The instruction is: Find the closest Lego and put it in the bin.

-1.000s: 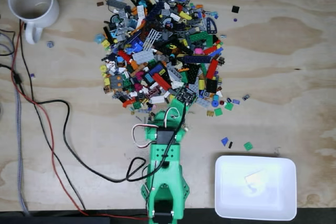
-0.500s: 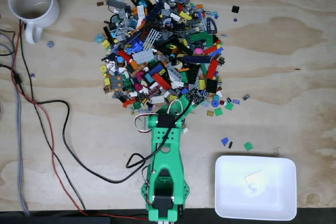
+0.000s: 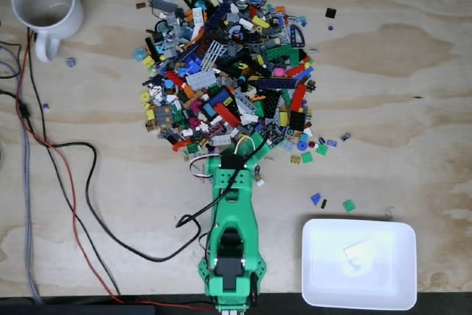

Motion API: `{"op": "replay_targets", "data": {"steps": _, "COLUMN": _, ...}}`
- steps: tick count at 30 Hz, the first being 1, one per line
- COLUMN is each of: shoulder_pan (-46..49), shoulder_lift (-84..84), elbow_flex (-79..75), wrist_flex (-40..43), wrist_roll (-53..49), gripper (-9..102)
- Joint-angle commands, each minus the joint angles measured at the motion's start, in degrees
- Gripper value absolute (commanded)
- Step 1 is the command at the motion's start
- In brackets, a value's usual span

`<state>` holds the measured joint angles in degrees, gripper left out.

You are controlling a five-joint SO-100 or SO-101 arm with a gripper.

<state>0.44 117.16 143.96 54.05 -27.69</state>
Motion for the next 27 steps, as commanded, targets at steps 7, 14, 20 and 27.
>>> {"op": "replay_targets", "data": {"steps": 7, "shoulder_pan": 2.4, "shoulder_lift": -0.6, "elbow_flex": 0.3, "wrist_flex": -3.2, "wrist_roll": -1.5, "gripper": 12}}
{"op": "replay_targets", "data": {"steps": 14, "shoulder_pan": 2.3, "shoulder_lift": -1.2, "elbow_flex": 0.5, "wrist_flex": -4.2, "wrist_roll": -1.7, "gripper": 4}}
{"op": "replay_targets", "data": {"steps": 20, "shoulder_pan": 1.6, "shoulder_lift": 0.0, "elbow_flex": -9.1, "wrist_flex": 3.4, "wrist_roll": -4.0, "gripper": 1}}
{"op": "replay_targets", "data": {"steps": 27, "shoulder_pan": 7.1, "shoulder_lift": 1.7, "elbow_flex": -39.5, "wrist_flex": 27.2, "wrist_roll": -15.6, "gripper": 2}}
